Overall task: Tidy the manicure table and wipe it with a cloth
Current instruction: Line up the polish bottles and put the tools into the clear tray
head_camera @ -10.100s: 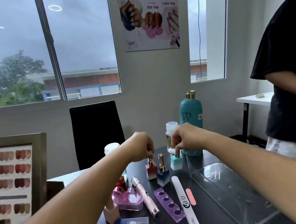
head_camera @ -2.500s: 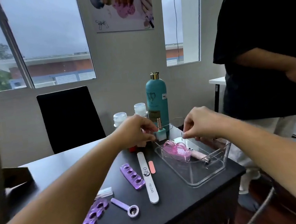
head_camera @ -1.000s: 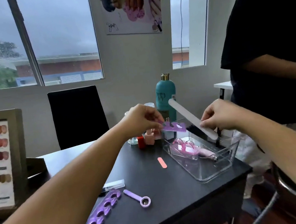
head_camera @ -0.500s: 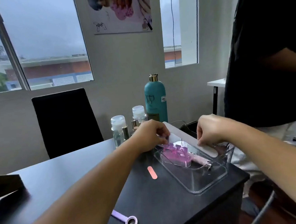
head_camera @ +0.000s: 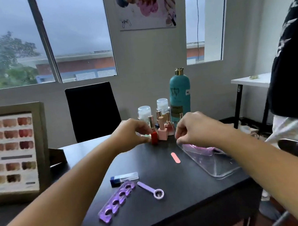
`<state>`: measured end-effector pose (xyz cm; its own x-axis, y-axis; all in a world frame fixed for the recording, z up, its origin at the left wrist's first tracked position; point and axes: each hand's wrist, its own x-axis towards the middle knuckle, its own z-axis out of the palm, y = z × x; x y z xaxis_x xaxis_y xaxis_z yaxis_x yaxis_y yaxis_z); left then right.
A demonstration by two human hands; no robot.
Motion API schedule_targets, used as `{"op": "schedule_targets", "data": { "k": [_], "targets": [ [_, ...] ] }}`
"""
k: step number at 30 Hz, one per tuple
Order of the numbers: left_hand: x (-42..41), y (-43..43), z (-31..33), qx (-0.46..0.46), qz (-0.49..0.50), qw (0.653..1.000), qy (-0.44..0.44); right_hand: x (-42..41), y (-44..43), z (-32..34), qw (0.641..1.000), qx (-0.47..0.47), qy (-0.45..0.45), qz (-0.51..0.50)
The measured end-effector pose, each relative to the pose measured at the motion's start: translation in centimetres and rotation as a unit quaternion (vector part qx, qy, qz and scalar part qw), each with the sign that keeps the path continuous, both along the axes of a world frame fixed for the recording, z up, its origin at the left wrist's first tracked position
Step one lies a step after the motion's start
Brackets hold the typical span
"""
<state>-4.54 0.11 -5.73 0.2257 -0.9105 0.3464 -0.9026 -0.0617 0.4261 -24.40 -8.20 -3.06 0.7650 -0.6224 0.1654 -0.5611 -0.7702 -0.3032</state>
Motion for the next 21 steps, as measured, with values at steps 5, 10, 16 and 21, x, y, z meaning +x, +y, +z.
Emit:
{"op": "schedule_targets", "data": {
  "k": [5,10,16,21],
  "targets": [
    [2.6,4.5,-1.7,0.079,0.021,0.996,0.025,3.6,2.7,-4.3,0.997,-0.032,0.066,-0.035],
    [4.1,7.1,-3.0,0.155,0.013,0.987,0.052,4.5,2.5,-6.6,0.992,-0.047,0.072,-0.094],
    [4.3,7.6,-3.8,0.176,-0.004,0.981,0.079,4.5,1.8,-7.2,0.998,0.055,-0.014,-0.033],
    [4.3,7.6,-3.5,0.207,-0.011,0.975,0.083,4.6,1.8,-6.9,0.995,0.033,0.026,-0.094]
  ]
}}
